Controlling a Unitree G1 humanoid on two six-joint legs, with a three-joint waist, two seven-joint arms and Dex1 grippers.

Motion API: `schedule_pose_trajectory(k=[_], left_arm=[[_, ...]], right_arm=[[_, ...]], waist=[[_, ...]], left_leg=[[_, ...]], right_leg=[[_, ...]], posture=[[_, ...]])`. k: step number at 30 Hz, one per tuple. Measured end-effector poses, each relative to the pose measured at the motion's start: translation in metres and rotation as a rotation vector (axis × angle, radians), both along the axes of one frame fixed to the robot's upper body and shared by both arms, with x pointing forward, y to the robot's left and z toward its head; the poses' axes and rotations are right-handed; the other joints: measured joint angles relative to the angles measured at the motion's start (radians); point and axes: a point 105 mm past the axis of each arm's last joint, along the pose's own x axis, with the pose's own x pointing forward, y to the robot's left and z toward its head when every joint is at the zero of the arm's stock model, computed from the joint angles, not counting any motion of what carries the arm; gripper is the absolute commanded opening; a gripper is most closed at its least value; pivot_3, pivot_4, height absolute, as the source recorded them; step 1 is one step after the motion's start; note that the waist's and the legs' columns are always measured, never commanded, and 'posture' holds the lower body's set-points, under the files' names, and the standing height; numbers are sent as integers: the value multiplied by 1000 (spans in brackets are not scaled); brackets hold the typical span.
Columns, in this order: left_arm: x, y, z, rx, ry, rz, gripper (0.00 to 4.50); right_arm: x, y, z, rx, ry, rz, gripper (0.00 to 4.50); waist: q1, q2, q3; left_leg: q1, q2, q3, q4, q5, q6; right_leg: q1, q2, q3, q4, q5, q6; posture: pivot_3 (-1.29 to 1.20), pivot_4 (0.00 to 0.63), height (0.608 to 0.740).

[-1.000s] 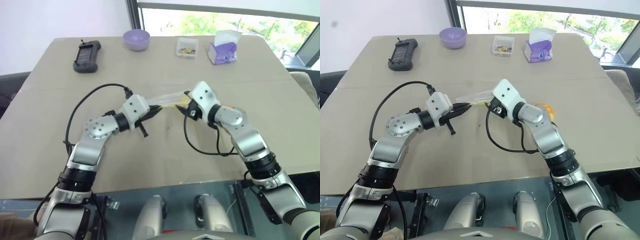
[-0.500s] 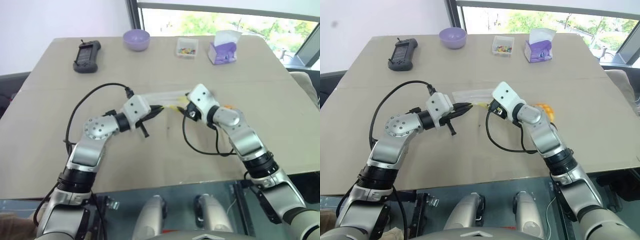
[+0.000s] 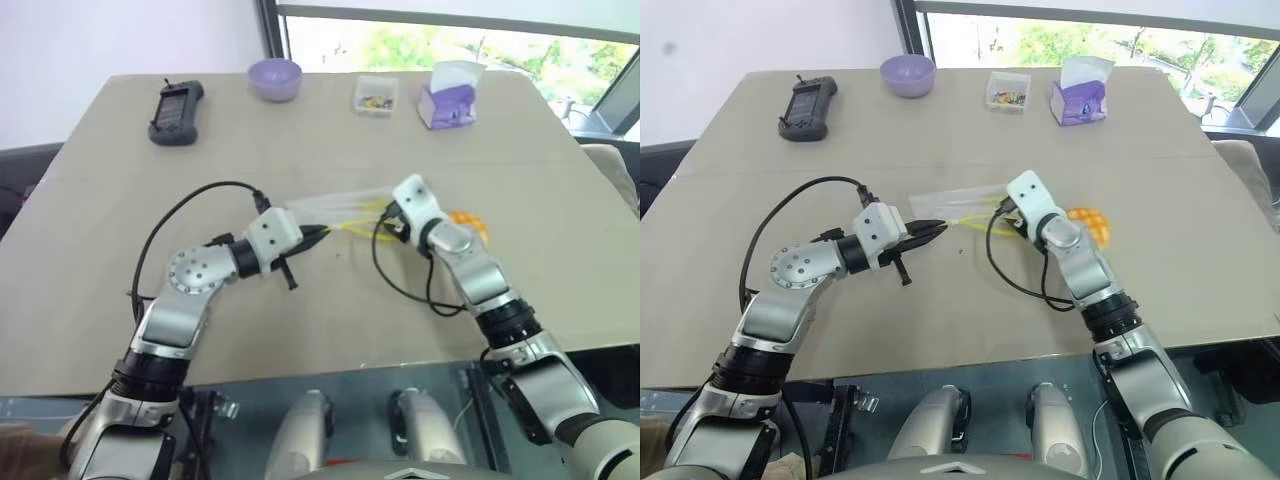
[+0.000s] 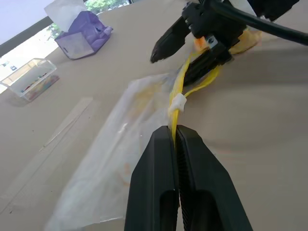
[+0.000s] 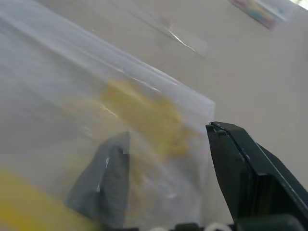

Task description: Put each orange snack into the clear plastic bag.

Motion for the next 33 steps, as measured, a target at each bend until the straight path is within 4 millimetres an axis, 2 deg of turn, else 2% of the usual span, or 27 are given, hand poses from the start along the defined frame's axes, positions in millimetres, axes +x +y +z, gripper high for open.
schedule_pose_trajectory(k=[4,8,10,11,12,13,14,19,22,30,33], left_arm=[[2,3,-3,-2,11,16,0],[5,6,-3,-6,8,37,0],[6,7,-3,-4,7,47,0],[8,7,-1,-4,2,55,0],[9,7,1,-4,-3,59,0],[10,7,2,-4,-7,60,0],[12,6,4,-6,-13,64,0],[16,3,3,-38,14,94,0],[19,3,1,-52,37,128,0],[30,6,7,-52,39,196,0],[31,5,8,-59,41,201,0]], right_arm=[[3,-17,2,-7,-20,-31,2772],[-2,-16,3,10,-24,22,2772],[-6,-13,4,21,-12,63,3303],[-8,-10,7,29,-11,94,3408],[-11,-6,10,37,-17,120,4066],[-12,-4,12,39,-22,131,4346],[-13,-1,15,38,-32,151,4432],[-23,14,22,-9,-95,236,4432],[-29,13,23,-28,-106,265,4432],[-48,10,44,-23,-161,334,4432],[-55,8,45,-3,-143,351,3045]], waist=[[-3,0,0],[-2,0,0],[-2,0,0],[-1,0,0],[-1,0,0],[-1,0,0],[-1,0,0],[-1,0,0],[2,0,0],[2,0,0],[2,0,0]], left_leg=[[0,0,0,0,0,0],[0,1,1,0,0,0],[0,1,1,0,0,0],[0,1,0,0,0,0],[0,1,0,0,0,0],[0,1,0,0,0,0],[0,1,0,0,0,0],[0,1,0,0,0,0],[0,0,0,0,0,0],[0,0,0,0,0,0],[0,1,0,0,0,0]], right_leg=[[0,0,0,0,0,0],[0,0,0,0,0,0],[0,0,0,0,0,0],[0,0,0,0,0,0],[0,0,0,0,0,0],[0,0,0,0,0,0],[0,0,0,0,0,0],[0,0,0,0,0,0],[0,0,0,0,0,0],[0,0,0,0,0,0],[0,0,0,0,0,0]], posture=[[0,150,740],[0,150,740],[0,150,740],[0,150,740],[0,150,740],[0,150,740],[0,150,740],[0,150,740],[0,150,740],[0,150,740],[0,150,740]])
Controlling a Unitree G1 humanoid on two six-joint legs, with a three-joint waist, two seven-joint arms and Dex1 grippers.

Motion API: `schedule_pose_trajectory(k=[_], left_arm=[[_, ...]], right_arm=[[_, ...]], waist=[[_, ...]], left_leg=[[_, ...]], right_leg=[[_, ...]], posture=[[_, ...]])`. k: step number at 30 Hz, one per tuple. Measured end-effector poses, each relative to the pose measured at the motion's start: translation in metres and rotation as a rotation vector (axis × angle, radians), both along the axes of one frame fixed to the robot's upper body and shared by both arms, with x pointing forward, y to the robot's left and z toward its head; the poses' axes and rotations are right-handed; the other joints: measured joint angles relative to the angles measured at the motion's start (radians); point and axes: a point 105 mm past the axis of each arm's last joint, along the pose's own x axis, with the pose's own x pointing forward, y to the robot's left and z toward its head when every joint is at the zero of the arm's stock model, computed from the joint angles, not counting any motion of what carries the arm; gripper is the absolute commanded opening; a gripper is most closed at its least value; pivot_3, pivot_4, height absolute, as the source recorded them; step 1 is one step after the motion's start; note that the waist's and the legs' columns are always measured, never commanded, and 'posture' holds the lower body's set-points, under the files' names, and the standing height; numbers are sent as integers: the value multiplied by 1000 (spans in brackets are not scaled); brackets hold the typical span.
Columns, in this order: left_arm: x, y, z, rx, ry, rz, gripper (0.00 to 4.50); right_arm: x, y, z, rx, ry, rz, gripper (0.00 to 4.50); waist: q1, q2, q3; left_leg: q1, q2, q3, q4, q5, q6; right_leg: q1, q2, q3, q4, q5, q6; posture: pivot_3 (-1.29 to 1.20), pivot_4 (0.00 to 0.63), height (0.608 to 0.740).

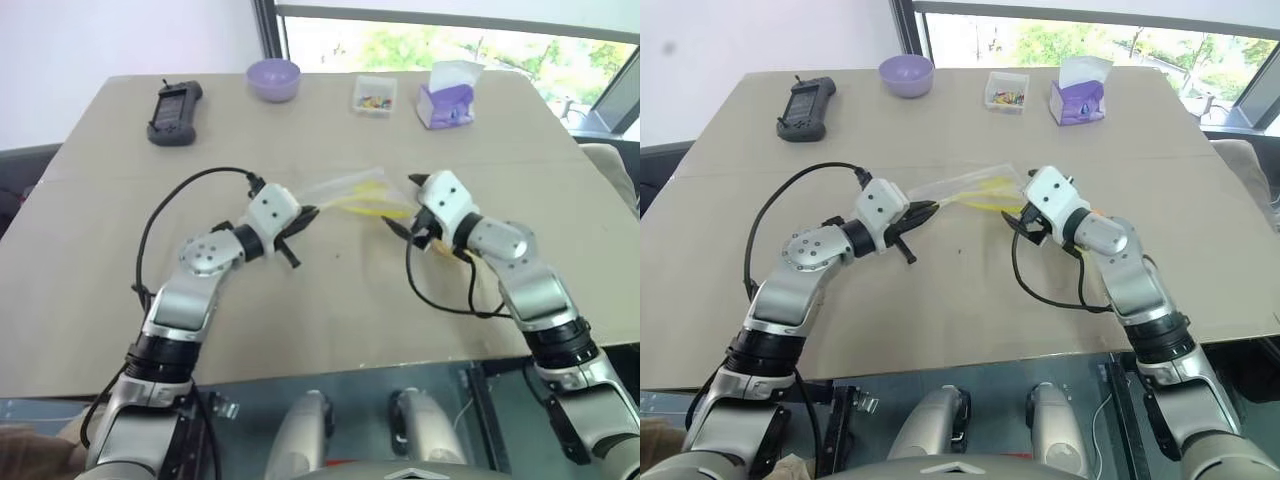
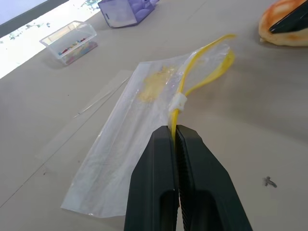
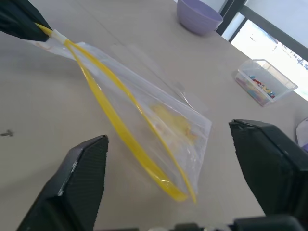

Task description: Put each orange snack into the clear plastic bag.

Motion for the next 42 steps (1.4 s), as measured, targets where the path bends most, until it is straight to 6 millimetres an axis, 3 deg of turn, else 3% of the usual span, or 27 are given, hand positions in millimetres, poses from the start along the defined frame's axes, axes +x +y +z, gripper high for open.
schedule_pose_trajectory(k=[7,13,16,24,28,30,32,36,39,40,42], left_arm=[[2,-4,7,-13,-19,-8,0],[-4,-8,8,-10,-40,-57,0],[-10,-9,1,8,-35,-92,0],[-16,-12,-2,16,-34,-130,0],[-17,-14,-4,10,-31,-136,0],[-17,-16,-4,8,-32,-143,0],[-17,-16,-5,11,-31,-145,0],[-15,-16,-6,15,-30,-142,0],[-14,-15,-6,20,-29,-139,0],[-13,-14,-7,20,-25,-136,0],[-12,-13,-8,21,-19,-133,0]], right_arm=[[0,19,-15,113,122,0,62],[23,33,-26,202,206,-101,62],[31,31,-25,243,217,-140,62],[32,39,-30,318,292,-147,62],[31,53,-33,365,313,-154,62],[33,55,-37,304,250,-173,62],[36,53,-43,65,39,-152,62],[38,48,-59,-203,-157,-105,62],[39,44,-65,-348,-240,-42,932],[40,43,-66,-361,-245,-34,1580],[40,44,-63,-360,-262,-26,2403]], waist=[[-2,0,0],[0,0,0],[1,0,0],[-4,0,0],[-3,0,0],[-3,0,0],[0,0,0],[-5,0,0],[-7,0,0],[-7,0,0],[-9,0,0]], left_leg=[[0,1,0,0,0,0],[0,1,1,0,0,0],[0,1,0,0,0,0],[0,2,1,0,0,0],[0,2,1,0,0,0],[0,2,1,0,0,0],[0,1,1,0,0,0],[0,1,1,0,0,0],[0,2,1,0,0,0],[0,2,1,0,0,0],[0,2,1,0,0,0]], right_leg=[[0,1,0,0,0,0],[0,1,0,0,0,0],[0,1,0,0,0,0],[0,1,0,0,0,0],[0,2,0,0,0,0],[0,2,0,0,0,0],[0,1,0,0,0,0],[0,1,0,0,0,0],[0,2,0,0,0,0],[0,2,1,-1,0,0],[0,2,1,-1,0,0]], posture=[[0,150,740],[0,150,740],[0,150,740],[0,150,740],[0,150,740],[0,150,740],[0,150,740],[0,150,740],[0,150,740],[0,150,740],[0,150,740]])
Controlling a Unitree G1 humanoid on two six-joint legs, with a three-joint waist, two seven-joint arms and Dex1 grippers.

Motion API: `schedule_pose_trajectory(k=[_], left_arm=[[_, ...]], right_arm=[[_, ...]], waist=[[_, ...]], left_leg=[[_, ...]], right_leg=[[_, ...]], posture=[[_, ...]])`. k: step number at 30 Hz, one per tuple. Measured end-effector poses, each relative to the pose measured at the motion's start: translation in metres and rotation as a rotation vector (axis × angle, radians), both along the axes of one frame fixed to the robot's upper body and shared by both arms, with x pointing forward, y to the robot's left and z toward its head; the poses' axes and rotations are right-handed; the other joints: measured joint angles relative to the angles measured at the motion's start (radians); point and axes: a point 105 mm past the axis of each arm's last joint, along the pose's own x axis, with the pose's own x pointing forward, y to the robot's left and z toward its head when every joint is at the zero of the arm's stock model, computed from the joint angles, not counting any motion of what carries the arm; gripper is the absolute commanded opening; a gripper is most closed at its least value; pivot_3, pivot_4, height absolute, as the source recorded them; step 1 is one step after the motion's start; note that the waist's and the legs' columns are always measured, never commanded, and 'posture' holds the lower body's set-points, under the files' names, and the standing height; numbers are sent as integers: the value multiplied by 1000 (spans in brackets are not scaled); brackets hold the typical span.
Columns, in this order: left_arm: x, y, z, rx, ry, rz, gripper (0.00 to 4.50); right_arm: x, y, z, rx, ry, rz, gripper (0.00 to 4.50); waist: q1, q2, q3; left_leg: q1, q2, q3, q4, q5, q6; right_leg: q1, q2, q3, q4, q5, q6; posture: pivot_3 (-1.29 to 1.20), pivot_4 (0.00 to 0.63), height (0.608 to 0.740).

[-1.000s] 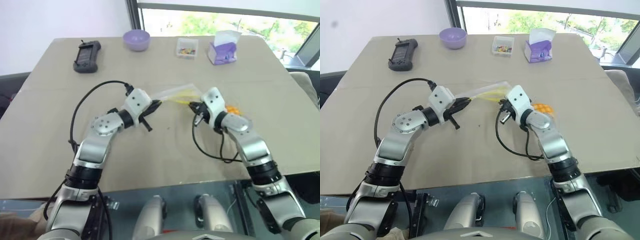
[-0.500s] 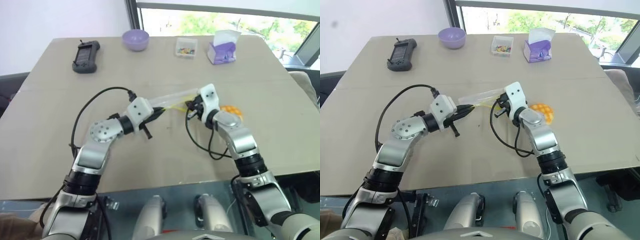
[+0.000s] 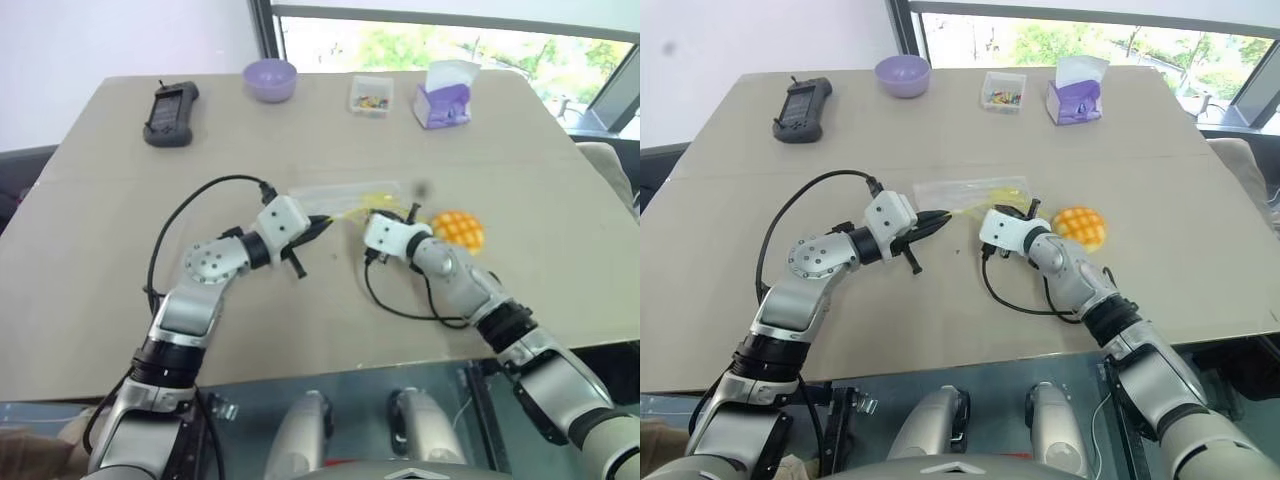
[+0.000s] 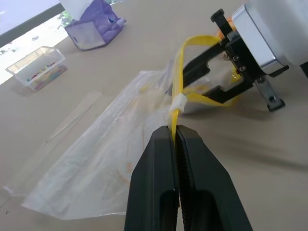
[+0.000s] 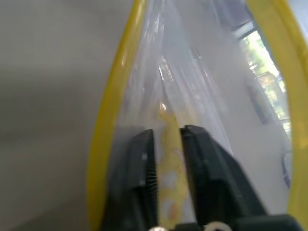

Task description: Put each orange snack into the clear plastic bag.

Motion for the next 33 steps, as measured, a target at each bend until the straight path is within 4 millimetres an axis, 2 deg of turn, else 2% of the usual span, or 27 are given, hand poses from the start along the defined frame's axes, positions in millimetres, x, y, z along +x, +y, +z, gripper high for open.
schedule_pose_trajectory(k=[4,10,12,17,20,23,26,29,33], left_arm=[[0,0,0,0,-2,-1,0],[4,1,1,-13,2,19,0],[10,4,0,-29,16,53,0],[20,13,4,-48,18,116,0],[21,14,2,-50,25,124,0],[23,15,1,-52,31,129,0],[25,16,4,-53,26,130,0],[26,17,6,-56,20,132,0],[26,17,10,-59,14,128,0]], right_arm=[[3,1,11,12,-34,9,4419],[0,-3,13,21,-46,11,4419],[-7,-11,14,25,-24,27,4419],[-27,-35,32,80,51,66,4419],[-36,-51,45,169,113,41,4419],[-39,-73,54,335,186,-63,4419],[-40,-92,49,429,247,-165,4419],[-40,-114,28,544,366,-303,4419],[-40,-125,9,674,472,-420,4419]], waist=[[-6,0,0],[-10,0,0],[-6,0,0],[-2,0,0],[0,0,0],[8,0,0],[13,0,0],[14,0,0],[9,0,0]], left_leg=[[0,0,0,0,0,0],[0,0,0,0,0,0],[0,0,0,0,0,0],[0,0,-1,0,0,0],[0,1,0,0,0,0],[0,1,0,0,0,0],[0,1,0,0,0,0],[0,0,0,1,0,0],[0,1,0,1,0,0]], right_leg=[[0,0,0,0,0,0],[0,0,0,0,0,0],[0,0,0,0,0,0],[1,0,0,0,0,0],[1,0,0,0,0,0],[1,1,0,0,0,0],[1,1,0,0,0,0],[1,0,0,0,0,0],[1,1,0,0,0,0]], posture=[[0,150,740],[0,150,740],[0,150,740],[0,150,740],[0,150,740],[0,150,740],[0,150,740],[0,150,740],[0,150,740]])
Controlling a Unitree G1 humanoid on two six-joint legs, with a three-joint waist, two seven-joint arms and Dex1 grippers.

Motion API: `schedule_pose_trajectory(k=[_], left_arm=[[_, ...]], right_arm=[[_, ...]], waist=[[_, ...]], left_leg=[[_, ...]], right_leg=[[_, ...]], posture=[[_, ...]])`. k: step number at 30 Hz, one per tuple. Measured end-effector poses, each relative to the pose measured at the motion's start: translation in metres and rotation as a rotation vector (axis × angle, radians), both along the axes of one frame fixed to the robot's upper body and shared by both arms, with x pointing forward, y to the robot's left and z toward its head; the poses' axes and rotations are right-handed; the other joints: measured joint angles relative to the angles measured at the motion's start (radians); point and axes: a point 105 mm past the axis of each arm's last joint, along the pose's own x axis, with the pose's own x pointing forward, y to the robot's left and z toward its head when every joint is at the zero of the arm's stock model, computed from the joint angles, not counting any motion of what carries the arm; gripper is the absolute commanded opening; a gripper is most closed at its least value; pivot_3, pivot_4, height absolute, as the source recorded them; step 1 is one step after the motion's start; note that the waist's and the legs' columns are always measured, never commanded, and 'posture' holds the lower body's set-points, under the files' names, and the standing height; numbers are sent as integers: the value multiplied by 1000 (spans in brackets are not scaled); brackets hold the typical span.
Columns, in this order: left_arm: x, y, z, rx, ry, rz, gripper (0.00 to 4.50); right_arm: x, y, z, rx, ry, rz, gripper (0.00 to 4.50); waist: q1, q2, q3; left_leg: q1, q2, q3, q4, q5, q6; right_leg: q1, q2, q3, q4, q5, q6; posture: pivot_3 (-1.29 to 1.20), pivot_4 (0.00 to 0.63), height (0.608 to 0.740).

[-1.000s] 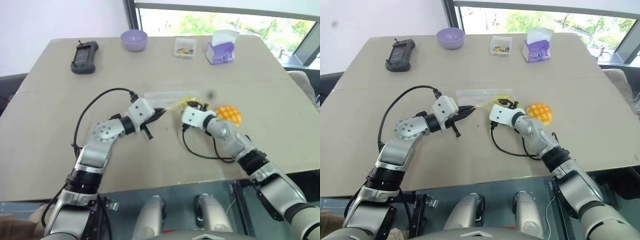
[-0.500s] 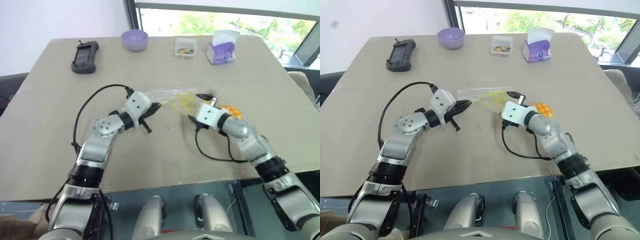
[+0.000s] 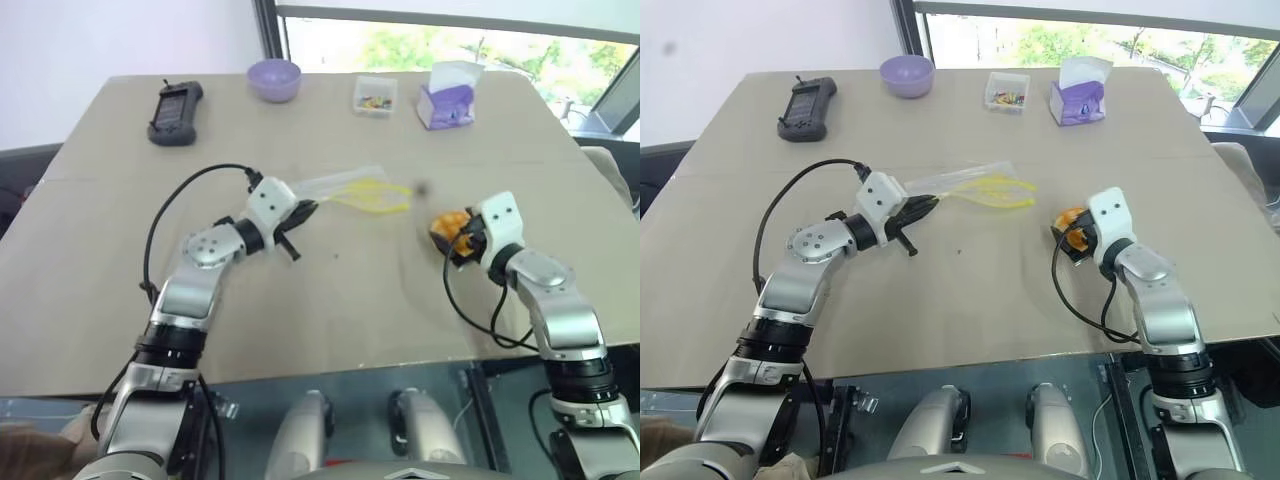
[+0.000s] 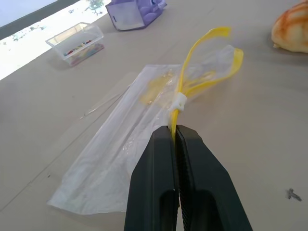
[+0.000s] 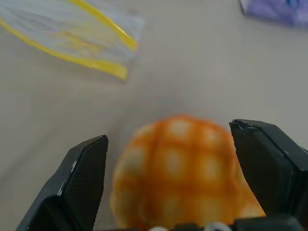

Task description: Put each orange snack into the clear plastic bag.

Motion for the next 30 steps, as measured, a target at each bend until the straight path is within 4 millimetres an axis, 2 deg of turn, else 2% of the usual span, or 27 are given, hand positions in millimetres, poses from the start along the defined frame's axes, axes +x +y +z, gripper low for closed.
schedule_pose_trajectory(k=[8,11,15,19,22,24,25,27,30], left_arm=[[0,3,3,-9,-3,3,0],[0,3,3,-9,0,1,0],[0,2,4,-16,2,-2,0],[0,2,3,-17,8,-1,0],[1,2,2,-21,20,3,0],[1,0,2,-25,21,1,0],[1,0,2,-25,21,0,0],[1,-1,4,-27,17,-4,0],[2,-3,6,-30,10,-9,0]], right_arm=[[1,-9,-9,22,33,-65,4419],[2,-11,-14,31,45,-74,3638],[5,-14,-18,29,36,-82,1736],[5,-16,-16,17,17,-75,1736],[2,-13,-6,5,-8,-24,1736],[-5,9,17,57,-64,103,1736],[-6,11,19,60,-69,114,1736],[-11,29,34,98,-90,201,1736],[-19,63,53,128,-113,342,1736]], waist=[[6,0,0],[6,-1,-1],[6,-2,-2],[6,-2,-2],[4,-1,-2],[-1,-1,-2],[-2,-1,-2],[-3,-1,-1],[0,-1,-2]], left_leg=[[1,0,0,0,0,0],[1,0,-1,0,0,0],[3,0,-2,0,0,0],[3,0,-3,0,0,0],[2,0,-2,0,0,0],[2,1,-3,0,0,0],[2,1,-3,0,0,0],[2,1,-3,0,0,0],[2,2,-3,0,0,0]], right_leg=[[2,0,0,-1,0,0],[4,0,-1,-3,0,0],[7,0,-2,-4,0,0],[7,0,-2,-4,0,0],[6,0,-2,-4,0,0],[5,1,-2,-4,0,0],[5,1,-2,-4,0,0],[5,1,-2,-4,0,0],[5,2,-2,-4,0,0]], posture=[[0,150,740],[0,150,740],[0,150,740],[0,150,740],[0,150,740],[0,150,740],[0,150,740],[0,150,740],[0,150,740]])
